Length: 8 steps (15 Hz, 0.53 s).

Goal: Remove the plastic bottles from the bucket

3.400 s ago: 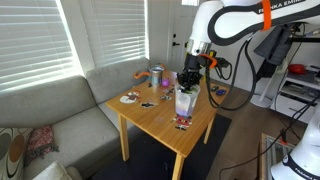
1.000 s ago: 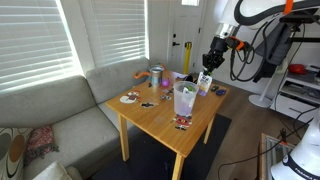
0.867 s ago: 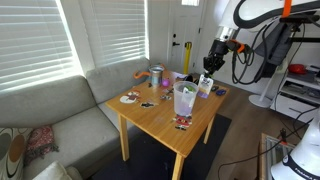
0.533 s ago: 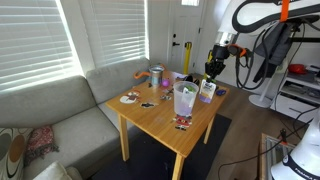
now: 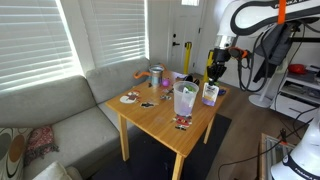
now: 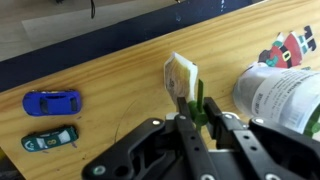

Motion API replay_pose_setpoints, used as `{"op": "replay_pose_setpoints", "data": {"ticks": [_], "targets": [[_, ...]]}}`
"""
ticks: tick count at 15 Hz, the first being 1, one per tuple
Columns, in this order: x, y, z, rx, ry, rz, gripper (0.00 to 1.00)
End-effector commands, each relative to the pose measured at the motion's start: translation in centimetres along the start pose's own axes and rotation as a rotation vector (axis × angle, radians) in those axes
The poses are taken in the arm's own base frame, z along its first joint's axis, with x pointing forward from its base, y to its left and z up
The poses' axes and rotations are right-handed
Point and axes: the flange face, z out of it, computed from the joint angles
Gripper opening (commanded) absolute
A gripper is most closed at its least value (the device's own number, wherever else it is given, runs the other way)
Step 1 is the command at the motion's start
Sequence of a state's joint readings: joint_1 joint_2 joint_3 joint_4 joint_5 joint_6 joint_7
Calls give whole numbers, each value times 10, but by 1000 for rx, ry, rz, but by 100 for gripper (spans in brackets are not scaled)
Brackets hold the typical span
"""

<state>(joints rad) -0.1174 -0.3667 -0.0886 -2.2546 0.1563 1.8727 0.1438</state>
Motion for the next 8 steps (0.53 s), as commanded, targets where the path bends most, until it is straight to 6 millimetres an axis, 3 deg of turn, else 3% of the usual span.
{"op": "replay_pose_setpoints", "data": {"ticks": [1,8], "targets": [[-3,7,-6,-11,-3,-19,47],[-13,0,-50,13,83,-50,93]]}}
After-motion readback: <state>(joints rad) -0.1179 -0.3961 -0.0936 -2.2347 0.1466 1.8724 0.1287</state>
